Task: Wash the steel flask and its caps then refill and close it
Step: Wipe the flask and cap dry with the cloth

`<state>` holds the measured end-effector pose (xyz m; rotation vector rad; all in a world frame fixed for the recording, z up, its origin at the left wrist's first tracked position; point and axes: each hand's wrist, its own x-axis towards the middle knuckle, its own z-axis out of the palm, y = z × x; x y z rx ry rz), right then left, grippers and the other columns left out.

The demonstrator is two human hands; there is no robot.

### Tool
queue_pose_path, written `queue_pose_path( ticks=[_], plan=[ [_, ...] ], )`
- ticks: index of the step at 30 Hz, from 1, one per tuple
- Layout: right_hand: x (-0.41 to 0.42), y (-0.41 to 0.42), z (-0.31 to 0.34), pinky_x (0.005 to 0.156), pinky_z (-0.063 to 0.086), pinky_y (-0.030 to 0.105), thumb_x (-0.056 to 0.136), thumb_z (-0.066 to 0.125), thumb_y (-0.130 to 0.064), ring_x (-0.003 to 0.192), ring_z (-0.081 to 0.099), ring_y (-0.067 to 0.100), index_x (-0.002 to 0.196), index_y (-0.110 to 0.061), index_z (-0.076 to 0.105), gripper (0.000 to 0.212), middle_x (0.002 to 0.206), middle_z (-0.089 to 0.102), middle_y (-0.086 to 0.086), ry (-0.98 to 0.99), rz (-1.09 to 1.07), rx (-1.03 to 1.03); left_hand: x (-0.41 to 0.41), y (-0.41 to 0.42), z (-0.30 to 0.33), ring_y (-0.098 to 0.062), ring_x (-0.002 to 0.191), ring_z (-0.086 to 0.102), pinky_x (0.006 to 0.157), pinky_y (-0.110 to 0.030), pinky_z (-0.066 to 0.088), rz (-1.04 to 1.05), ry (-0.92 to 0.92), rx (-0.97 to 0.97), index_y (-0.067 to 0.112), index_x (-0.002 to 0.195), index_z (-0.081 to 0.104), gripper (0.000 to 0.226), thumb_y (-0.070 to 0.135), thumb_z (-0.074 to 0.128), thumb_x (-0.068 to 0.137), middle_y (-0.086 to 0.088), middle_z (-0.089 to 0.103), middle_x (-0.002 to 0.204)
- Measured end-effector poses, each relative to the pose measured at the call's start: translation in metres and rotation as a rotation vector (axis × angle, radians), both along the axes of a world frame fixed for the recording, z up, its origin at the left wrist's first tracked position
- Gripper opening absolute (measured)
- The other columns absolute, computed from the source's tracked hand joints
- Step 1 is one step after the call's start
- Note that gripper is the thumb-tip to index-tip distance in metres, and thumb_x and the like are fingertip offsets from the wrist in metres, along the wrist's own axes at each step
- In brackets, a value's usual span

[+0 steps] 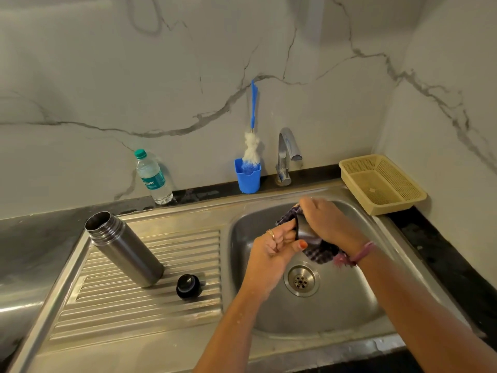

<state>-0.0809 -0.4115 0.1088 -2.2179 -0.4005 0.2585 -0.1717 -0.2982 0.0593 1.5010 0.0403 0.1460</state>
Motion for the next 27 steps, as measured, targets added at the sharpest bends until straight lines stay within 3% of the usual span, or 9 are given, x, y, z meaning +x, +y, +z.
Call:
queue_pose_path(
  ticks=[3, 6, 12, 19, 23, 27],
  plan=[
    [-0.015, 0.004, -0.017, 0.058, 0.038, 0.024, 0.098, 0.032, -0.027, 0.062, 0.051, 0.010, 0.073, -0.018, 0.054, 0.034, 0.066, 0.054, -0.003, -0.349, -0.025, -0.166, -0.003, -0.005, 0.003, -0.020, 0.105, 0.070, 0.095, -0.031, 0.055, 0.038, 0.067, -0.243, 0.005, 0.127, 0.062, 0.043, 0.008, 0.066, 0.085, -0.010, 0.074, 0.111],
    [-0.030, 0.004, -0.037, 0.073, 0.051, 0.030, 0.091, 0.033, -0.029, 0.084, 0.061, 0.016, 0.099, -0.012, 0.066, 0.039, 0.092, 0.066, 0.001, -0.705, -0.019, -0.162, -0.005, -0.009, 0.004, -0.020, 0.096, 0.070, 0.086, -0.029, 0.058, 0.083, 0.155, -0.535, 0.003, 0.119, 0.066, 0.030, 0.002, 0.057, 0.091, -0.015, 0.073, 0.107],
    [-0.031, -0.011, -0.070, 0.101, 0.043, 0.042, 0.092, 0.039, -0.027, 0.117, 0.056, 0.024, 0.121, -0.009, 0.065, 0.043, 0.121, 0.063, 0.008, -1.038, 0.172, -0.165, -0.006, -0.013, 0.006, -0.016, 0.072, 0.069, 0.067, -0.025, 0.060, 0.166, 0.342, -0.830, 0.001, 0.103, 0.070, 0.025, 0.001, 0.046, 0.100, -0.012, 0.072, 0.086],
    [-0.024, -0.025, -0.100, 0.108, 0.036, 0.048, 0.091, 0.048, -0.033, 0.128, 0.051, 0.022, 0.124, -0.015, 0.065, 0.041, 0.131, 0.060, 0.003, -1.274, 0.323, -0.198, -0.004, -0.014, -0.007, -0.009, 0.043, 0.059, 0.042, -0.019, 0.050, 0.256, 0.555, -1.049, 0.001, 0.097, 0.065, 0.019, 0.006, 0.047, 0.101, -0.004, 0.062, 0.063],
    [-0.024, -0.026, -0.116, 0.108, 0.034, 0.052, 0.094, 0.040, -0.034, 0.135, 0.041, 0.024, 0.132, -0.016, 0.053, 0.044, 0.141, 0.049, 0.003, -1.219, 0.265, -0.060, -0.002, -0.011, -0.008, -0.009, 0.048, 0.060, 0.047, -0.018, 0.052, 0.261, 0.547, -1.141, -0.002, 0.095, 0.062, 0.020, 0.003, 0.045, 0.102, -0.007, 0.062, 0.069],
    [-0.038, -0.009, -0.109, 0.105, 0.039, 0.046, 0.097, 0.032, -0.031, 0.128, 0.044, 0.025, 0.131, -0.011, 0.046, 0.041, 0.138, 0.044, 0.006, -0.755, -0.001, 0.425, -0.001, -0.015, 0.001, -0.022, 0.073, 0.072, 0.061, -0.029, 0.061, 0.246, 0.462, -1.073, -0.008, 0.105, 0.062, 0.020, -0.001, 0.044, 0.101, -0.021, 0.069, 0.094]
  ],
)
